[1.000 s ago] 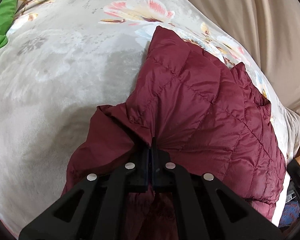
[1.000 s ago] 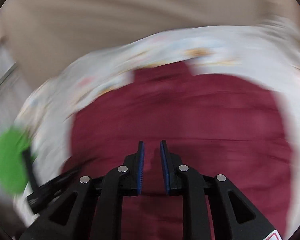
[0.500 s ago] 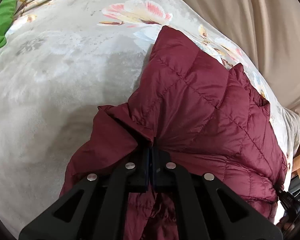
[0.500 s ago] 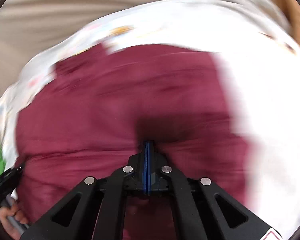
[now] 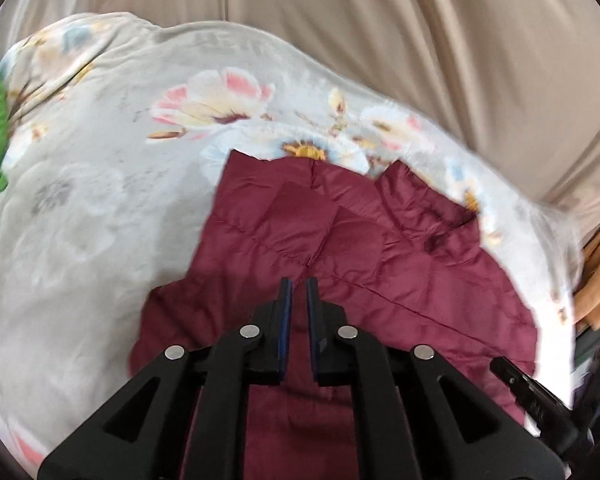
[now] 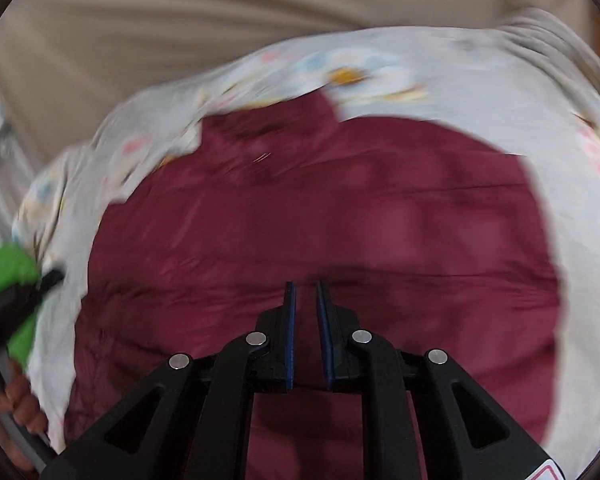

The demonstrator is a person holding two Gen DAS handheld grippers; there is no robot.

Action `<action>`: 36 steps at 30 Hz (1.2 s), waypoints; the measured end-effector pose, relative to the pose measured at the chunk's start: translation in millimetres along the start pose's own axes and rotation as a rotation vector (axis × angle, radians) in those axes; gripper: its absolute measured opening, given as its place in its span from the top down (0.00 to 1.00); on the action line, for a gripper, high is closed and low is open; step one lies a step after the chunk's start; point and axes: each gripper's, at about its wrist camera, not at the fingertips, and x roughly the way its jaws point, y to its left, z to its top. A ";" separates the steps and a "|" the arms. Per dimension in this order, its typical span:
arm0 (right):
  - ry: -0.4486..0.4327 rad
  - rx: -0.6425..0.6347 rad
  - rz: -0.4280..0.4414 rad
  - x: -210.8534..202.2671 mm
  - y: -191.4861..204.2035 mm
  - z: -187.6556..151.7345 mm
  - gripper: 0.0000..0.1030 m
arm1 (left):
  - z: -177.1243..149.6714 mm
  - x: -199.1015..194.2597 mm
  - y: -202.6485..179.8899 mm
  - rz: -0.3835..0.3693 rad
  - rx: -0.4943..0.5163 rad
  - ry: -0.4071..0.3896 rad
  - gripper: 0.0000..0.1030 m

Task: Fold large clothes

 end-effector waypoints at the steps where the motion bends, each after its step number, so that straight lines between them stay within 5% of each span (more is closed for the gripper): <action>1: 0.013 -0.002 -0.015 9.5 -0.2 1.2 0.87 | -1.5 13.3 -0.1 0.029 0.008 0.020 0.91; 3: 0.030 0.031 -0.049 19.1 -16.6 -4.3 1.00 | -12.3 52.1 11.8 0.101 0.004 0.119 0.91; 5: 0.021 0.100 -0.075 18.0 -45.2 -4.2 1.00 | -20.5 61.0 27.6 0.072 -0.043 0.126 0.96; 8: -0.001 0.165 -0.224 1.8 -75.1 11.7 0.99 | -12.5 50.6 35.5 0.089 -0.046 0.128 0.97; 9: -0.030 0.177 -0.196 -6.3 -75.4 23.4 0.89 | -7.6 46.9 36.2 0.072 -0.060 0.118 0.97; 16: -0.045 0.044 0.177 38.0 16.9 106.4 0.89 | 63.7 60.8 -7.4 -0.025 -0.025 0.011 0.96; 21: 0.051 -0.027 0.236 110.2 71.9 124.8 0.90 | 66.9 114.0 -16.5 -0.028 -0.016 0.094 0.96; 26: 0.075 -0.008 0.142 154.5 71.1 127.4 1.00 | 51.0 136.5 -9.7 -0.011 0.014 0.074 0.96; 29: -0.041 0.111 0.097 133.0 43.2 137.8 1.00 | 48.2 138.1 -12.8 -0.007 0.041 0.061 0.96; 31: -0.131 0.143 0.010 102.8 31.0 135.9 0.88 | 49.7 135.9 -13.8 -0.003 0.051 0.067 0.96; 33: -0.173 0.173 0.014 76.7 12.5 123.5 0.87 | 55.4 126.9 -14.5 0.005 0.031 0.082 0.96; 36: -0.186 0.205 -0.028 53.3 -18.3 98.8 0.87 | 64.4 100.1 -37.2 -0.092 0.023 0.026 0.91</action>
